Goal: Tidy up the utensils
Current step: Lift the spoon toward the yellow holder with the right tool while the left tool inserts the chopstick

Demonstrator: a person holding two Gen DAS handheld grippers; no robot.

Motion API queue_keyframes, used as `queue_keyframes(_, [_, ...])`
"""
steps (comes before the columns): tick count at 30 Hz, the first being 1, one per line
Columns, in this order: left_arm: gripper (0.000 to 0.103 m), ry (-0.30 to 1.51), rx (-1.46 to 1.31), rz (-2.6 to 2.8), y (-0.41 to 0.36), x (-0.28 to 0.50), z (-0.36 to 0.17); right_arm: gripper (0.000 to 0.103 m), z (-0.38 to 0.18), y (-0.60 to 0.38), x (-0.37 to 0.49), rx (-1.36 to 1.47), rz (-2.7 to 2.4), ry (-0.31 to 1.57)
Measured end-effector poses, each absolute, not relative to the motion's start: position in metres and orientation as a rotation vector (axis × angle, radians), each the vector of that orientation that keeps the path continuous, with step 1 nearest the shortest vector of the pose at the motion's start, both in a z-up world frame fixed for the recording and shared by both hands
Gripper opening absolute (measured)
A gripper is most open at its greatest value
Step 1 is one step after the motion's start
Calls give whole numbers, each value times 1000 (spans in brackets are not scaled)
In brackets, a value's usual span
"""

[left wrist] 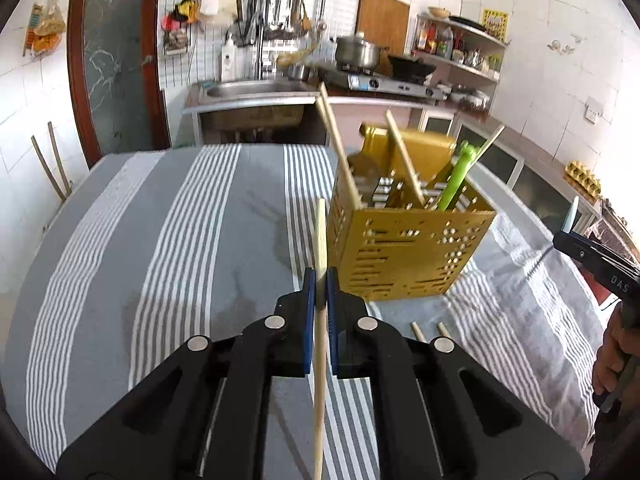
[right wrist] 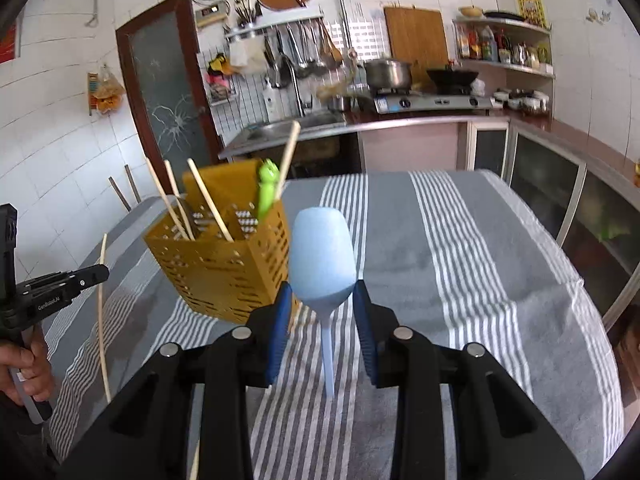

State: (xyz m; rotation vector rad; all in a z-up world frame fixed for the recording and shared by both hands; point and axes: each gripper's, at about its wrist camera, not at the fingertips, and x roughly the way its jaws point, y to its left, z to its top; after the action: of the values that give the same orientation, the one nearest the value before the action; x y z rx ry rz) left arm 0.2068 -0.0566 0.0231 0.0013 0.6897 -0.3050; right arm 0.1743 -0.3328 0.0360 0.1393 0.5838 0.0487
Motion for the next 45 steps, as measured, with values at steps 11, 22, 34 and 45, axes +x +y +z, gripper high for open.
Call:
queue_keyframes(11, [4,560,3,-329,-54,190,66,32,73,-328,159,109,61,484])
queue_keyframes(22, [4,496,-3,-346,-59,180,91,32,89,-321,148,96,80,448])
queue_keyframes(34, [4,468,5,-368,-66,186,107,32,108,-314,152,86,106,418])
queue_keyframes(45, [4,386,24,-391,-85,207,151,32,139,-298,173,50,146,368])
